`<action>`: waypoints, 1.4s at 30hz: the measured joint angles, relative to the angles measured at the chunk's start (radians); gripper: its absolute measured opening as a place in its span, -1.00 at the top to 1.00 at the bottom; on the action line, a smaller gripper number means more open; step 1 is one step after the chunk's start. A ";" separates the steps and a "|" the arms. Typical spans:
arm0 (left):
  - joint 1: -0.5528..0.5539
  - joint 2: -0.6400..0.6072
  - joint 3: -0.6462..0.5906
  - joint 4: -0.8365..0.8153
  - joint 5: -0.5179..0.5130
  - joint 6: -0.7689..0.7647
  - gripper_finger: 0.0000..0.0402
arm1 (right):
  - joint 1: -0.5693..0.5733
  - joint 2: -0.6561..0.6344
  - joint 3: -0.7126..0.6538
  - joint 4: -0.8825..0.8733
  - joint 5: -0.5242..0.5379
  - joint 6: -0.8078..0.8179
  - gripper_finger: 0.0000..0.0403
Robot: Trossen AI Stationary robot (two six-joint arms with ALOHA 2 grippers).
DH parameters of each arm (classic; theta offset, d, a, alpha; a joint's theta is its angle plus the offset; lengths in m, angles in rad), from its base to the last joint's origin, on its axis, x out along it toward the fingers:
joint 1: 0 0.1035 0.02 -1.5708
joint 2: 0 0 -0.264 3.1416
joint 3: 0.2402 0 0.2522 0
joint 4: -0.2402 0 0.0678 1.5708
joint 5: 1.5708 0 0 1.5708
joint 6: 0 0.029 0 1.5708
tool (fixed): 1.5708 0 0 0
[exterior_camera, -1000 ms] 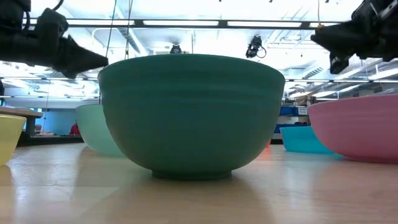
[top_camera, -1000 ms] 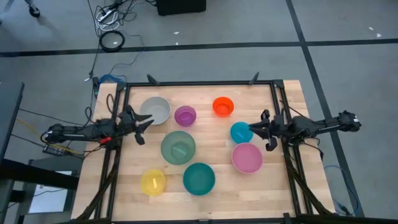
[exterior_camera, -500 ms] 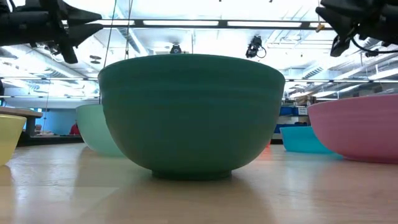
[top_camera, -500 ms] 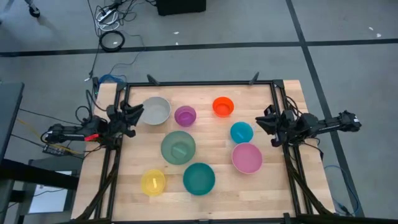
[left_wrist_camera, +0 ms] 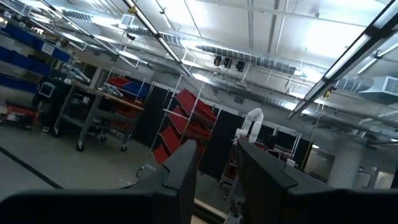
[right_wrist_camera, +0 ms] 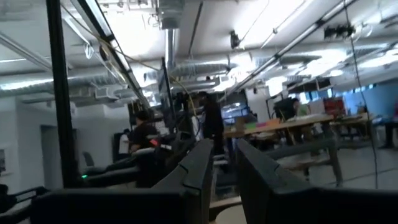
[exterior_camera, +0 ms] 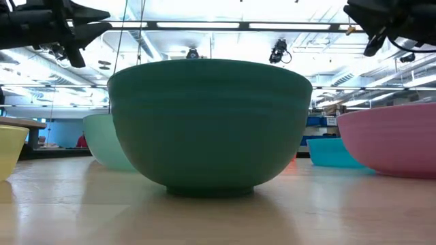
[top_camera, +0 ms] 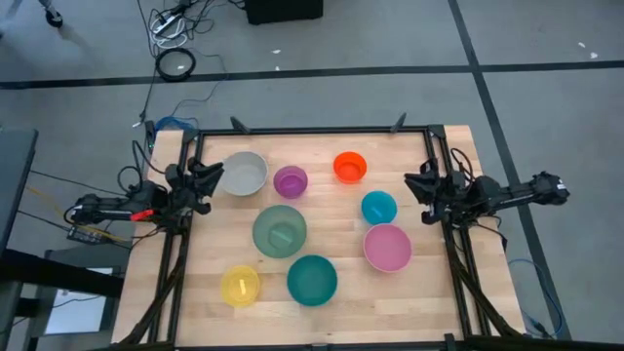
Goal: Nest bowls inside each other
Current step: Stack the gray bowl on top of the green bowl
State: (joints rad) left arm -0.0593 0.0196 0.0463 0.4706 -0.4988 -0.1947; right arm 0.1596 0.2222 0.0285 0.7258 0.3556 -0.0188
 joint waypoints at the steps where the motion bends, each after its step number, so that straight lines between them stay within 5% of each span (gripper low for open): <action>1: 0.000 0.000 0.000 0.008 -0.004 0.001 0.39 | -0.002 0.021 0.004 0.021 0.014 -0.019 0.70; 6: 0.000 0.002 0.030 0.050 -0.031 0.041 0.39 | -0.038 0.203 0.129 -0.013 0.082 -0.044 0.72; 10: 0.000 0.080 0.168 -0.094 -0.032 0.139 0.39 | -0.079 0.459 0.381 -0.187 0.083 -0.029 0.73; 19: 0.000 0.548 0.795 -0.989 -0.295 0.170 0.39 | -0.235 1.179 1.206 -0.961 0.138 0.174 0.73; 24: 0.000 0.756 1.067 -1.365 -0.387 0.103 0.39 | -0.317 1.505 1.552 -1.169 0.027 0.202 0.73; 29: 0.000 0.836 1.218 -1.482 -0.360 0.055 0.39 | -0.386 1.717 1.754 -1.171 -0.150 0.210 0.73; 32: 0.000 0.837 1.259 -1.493 -0.321 0.027 0.39 | -0.422 1.816 1.848 -1.172 -0.226 0.269 0.73; 37: 0.000 0.837 1.268 -1.499 -0.315 -0.051 0.39 | -0.478 1.978 1.974 -1.175 -0.495 0.357 0.61; 42: 0.000 0.847 1.268 -1.534 -0.308 -0.104 0.39 | -0.499 2.101 2.078 -1.184 -0.514 0.393 0.38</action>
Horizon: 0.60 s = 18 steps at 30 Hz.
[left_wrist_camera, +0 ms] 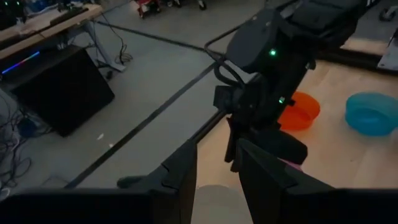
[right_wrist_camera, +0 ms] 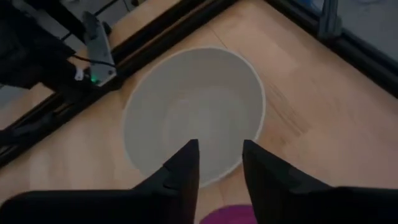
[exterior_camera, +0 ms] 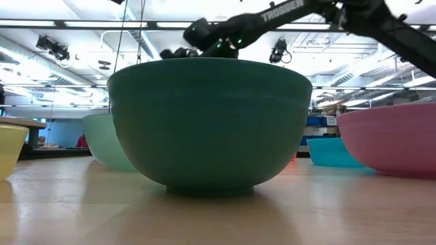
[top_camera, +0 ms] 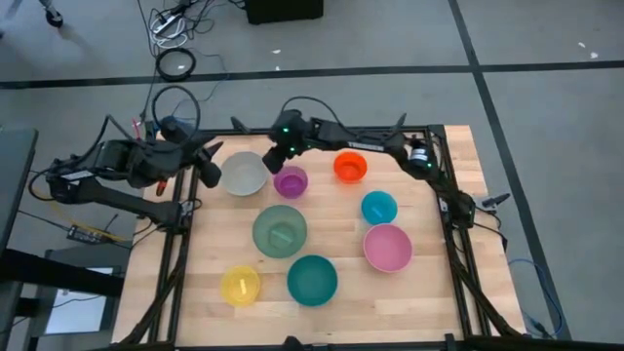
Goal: Nest bowls inside each other
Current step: Stack the gray bowl on top of the green bowl
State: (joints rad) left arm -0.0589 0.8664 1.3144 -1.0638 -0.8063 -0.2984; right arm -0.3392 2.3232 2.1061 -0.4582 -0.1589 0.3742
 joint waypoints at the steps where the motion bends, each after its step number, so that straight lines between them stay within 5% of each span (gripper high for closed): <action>1: 0.000 0.002 0.000 -0.016 0.000 -0.008 0.39 | -0.002 0.018 0.013 0.000 -0.002 0.002 0.34; 9: 0.000 0.011 -0.017 -0.052 0.000 -0.052 0.39 | -0.005 0.063 0.053 -0.003 0.000 0.033 0.08; 18: 0.000 0.011 -0.085 -0.042 -0.001 -0.177 0.39 | 0.037 0.063 0.053 -0.011 0.066 0.037 0.02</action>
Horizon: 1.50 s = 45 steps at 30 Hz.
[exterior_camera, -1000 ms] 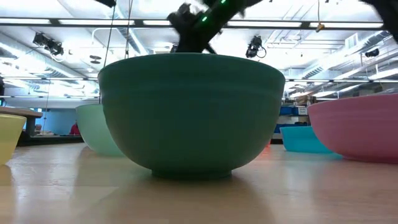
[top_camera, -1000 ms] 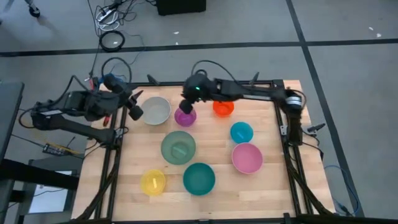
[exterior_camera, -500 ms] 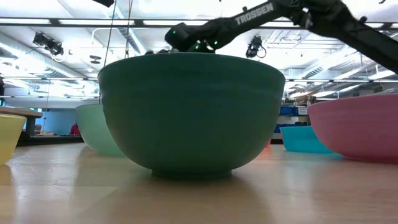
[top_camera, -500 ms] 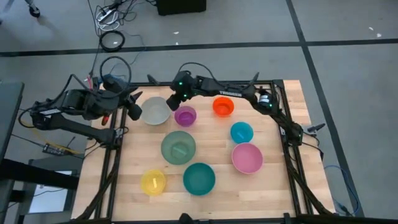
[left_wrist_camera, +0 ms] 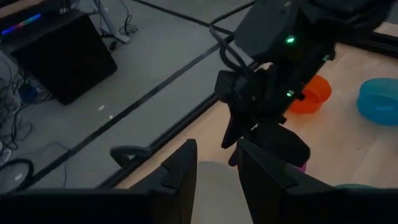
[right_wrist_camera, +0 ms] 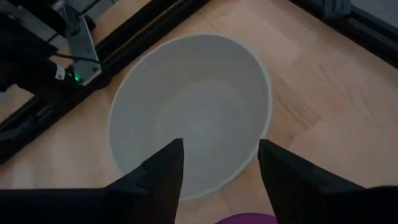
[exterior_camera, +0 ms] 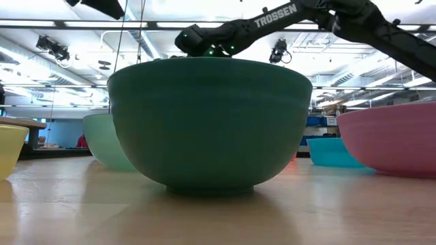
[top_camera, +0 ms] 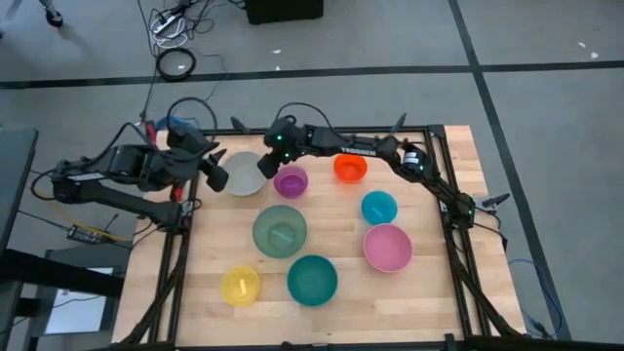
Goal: Nest bowls inside each other
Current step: Stack the gray bowl on top of the green bowl
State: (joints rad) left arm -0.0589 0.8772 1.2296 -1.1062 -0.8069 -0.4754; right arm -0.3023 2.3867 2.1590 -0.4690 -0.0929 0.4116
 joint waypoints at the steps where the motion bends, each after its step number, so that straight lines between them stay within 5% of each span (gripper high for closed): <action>1: 0.000 0.000 -0.009 -0.001 0.000 -0.008 0.39 | 0.007 0.000 0.000 0.000 0.022 -0.004 0.02; 11: 0.000 0.000 -0.075 0.004 0.000 -0.054 0.39 | 0.035 0.000 0.000 -0.022 0.158 -0.022 0.04; 35: 0.000 0.000 -0.090 0.015 -0.001 -0.057 0.39 | 0.026 0.000 -0.002 -0.038 0.108 0.044 0.11; 45: 0.000 0.000 -0.090 0.015 -0.001 -0.057 0.39 | 0.038 0.002 -0.146 0.113 0.123 0.087 0.12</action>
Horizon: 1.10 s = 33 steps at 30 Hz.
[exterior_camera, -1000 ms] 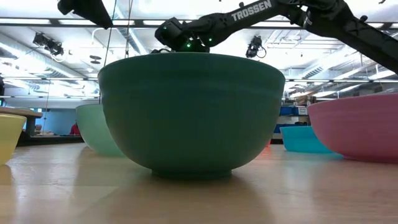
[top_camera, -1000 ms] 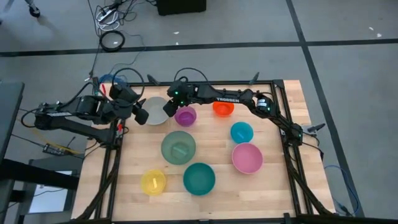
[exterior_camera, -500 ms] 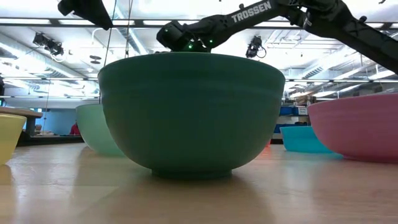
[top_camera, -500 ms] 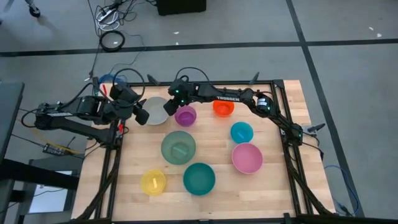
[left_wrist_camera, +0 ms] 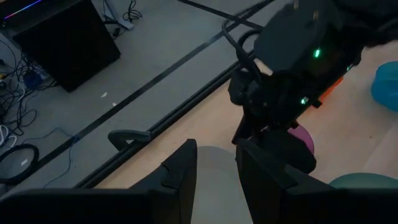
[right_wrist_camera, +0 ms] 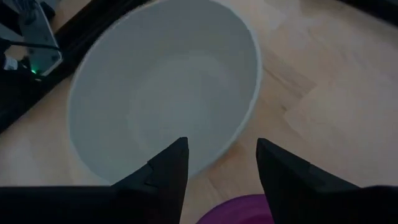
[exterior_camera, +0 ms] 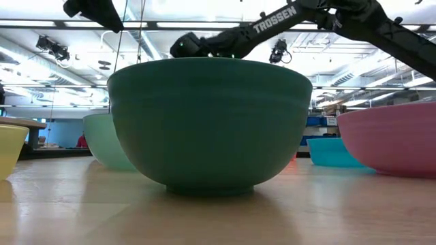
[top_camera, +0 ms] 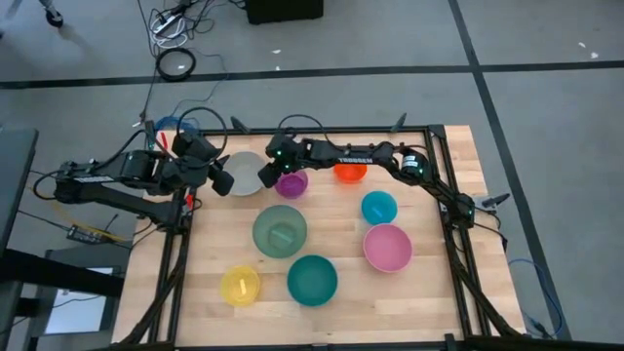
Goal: Nest bowls inside each other
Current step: Stack the gray bowl on top of the green bowl
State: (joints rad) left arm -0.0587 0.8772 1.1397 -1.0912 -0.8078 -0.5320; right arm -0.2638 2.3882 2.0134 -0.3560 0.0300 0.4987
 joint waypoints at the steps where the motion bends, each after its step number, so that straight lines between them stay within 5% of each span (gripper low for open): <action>1: 0.000 0.000 0.000 0.000 0.000 0.000 0.39 | 0.000 0.002 -0.008 0.011 0.000 0.006 0.12; 33: 0.000 0.000 0.000 0.001 0.000 0.003 0.39 | 0.012 -0.001 -0.007 0.051 0.025 0.048 0.13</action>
State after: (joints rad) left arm -0.0586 0.8772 1.1400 -1.0897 -0.8078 -0.5289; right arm -0.2522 2.3875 2.0062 -0.3046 0.0548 0.5465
